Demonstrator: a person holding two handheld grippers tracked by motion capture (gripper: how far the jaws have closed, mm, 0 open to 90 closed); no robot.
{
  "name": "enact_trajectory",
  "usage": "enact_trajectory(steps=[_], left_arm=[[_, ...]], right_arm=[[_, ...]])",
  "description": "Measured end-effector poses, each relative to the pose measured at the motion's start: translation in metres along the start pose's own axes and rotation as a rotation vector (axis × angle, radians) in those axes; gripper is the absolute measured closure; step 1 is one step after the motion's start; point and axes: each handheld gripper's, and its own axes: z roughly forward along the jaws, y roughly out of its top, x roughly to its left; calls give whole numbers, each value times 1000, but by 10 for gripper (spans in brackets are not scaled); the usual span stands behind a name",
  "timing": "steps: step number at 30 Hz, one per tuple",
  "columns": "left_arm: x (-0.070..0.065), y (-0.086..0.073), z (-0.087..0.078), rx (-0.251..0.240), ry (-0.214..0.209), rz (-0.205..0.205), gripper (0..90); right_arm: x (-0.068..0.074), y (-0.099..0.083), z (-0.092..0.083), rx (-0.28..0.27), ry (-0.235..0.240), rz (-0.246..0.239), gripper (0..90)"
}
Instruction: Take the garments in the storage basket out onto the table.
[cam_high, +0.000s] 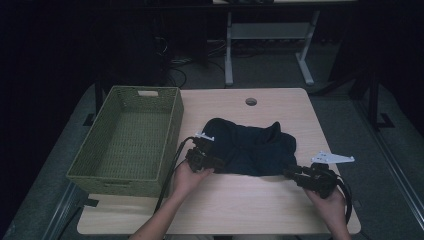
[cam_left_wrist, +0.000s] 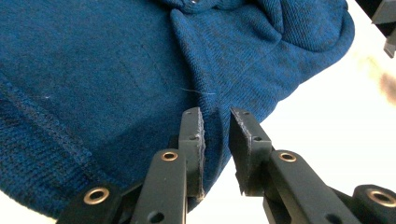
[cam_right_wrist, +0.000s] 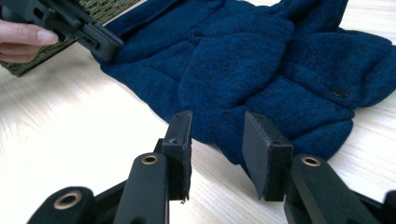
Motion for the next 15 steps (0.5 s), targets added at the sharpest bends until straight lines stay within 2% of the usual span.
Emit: enact_trajectory(steps=[4,8,11,15], left_arm=[[-2,-7,1,11,-9,-5,753],[-8,-12,1,18,-23,12,756],[-15,-17,2,12,-60,7,760],[-27,-25,5,16,-92,23,760]], right_arm=[[1,-1,3,6,3,-1,618],[1,-1,5,12,7,3,615],[0,-1,5,13,8,6,602],[0,-2,6,17,8,10,571]])
